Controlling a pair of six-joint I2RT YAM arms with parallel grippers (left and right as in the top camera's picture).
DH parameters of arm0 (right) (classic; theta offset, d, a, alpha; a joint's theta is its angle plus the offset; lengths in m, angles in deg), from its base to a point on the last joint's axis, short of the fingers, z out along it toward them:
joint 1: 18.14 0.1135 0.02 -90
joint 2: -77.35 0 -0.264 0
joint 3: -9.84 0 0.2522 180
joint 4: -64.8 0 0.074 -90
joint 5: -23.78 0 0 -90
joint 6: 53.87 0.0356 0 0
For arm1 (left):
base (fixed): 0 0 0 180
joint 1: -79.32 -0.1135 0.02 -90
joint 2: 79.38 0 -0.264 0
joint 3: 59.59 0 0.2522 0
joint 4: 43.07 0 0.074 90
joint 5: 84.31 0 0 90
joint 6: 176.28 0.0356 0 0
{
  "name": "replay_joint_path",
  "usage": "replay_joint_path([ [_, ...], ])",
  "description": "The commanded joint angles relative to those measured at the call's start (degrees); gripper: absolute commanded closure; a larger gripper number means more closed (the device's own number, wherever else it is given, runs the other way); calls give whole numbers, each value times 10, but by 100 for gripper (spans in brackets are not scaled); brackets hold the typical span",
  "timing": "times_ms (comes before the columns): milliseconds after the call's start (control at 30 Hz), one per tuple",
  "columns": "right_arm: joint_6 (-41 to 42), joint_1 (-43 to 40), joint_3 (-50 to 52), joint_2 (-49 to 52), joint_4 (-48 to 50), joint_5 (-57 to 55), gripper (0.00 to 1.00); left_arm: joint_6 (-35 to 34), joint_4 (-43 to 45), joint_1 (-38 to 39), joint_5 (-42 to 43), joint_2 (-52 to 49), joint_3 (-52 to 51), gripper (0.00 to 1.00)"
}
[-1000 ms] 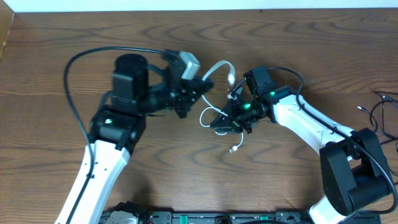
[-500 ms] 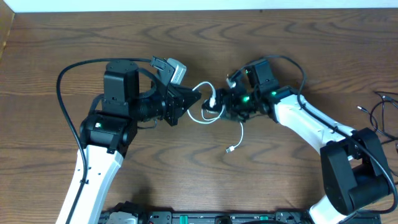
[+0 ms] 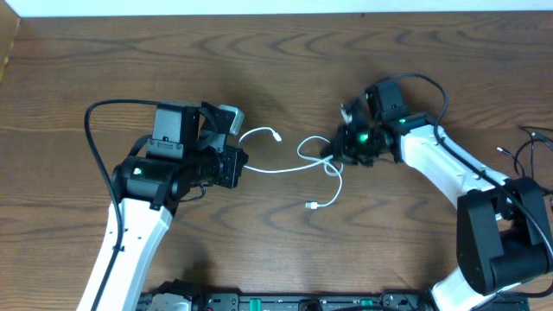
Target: Untangle cables
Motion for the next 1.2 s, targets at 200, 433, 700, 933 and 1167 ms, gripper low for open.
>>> replay_joint_path([
  [200, -71, 20, -1, -10, -54, -113, 85, -1, -24, -2, -29, -32, 3, 93],
  [433, -69, 2, -10, -10, -14, -88, 50, -1, -44, -2, -28, -34, 3, 93],
  [700, 44, -36, -31, -10, 187, 47, 33, -1, -90, -1, -15, -34, 3, 92],
  [933, -65, -25, -31, -10, 144, 89, 32, -1, -89, -1, -16, -34, 3, 93],
  [1167, -437, 36, -31, -10, -61, 31, 32, -1, -61, -2, -59, -34, 3, 93],
])
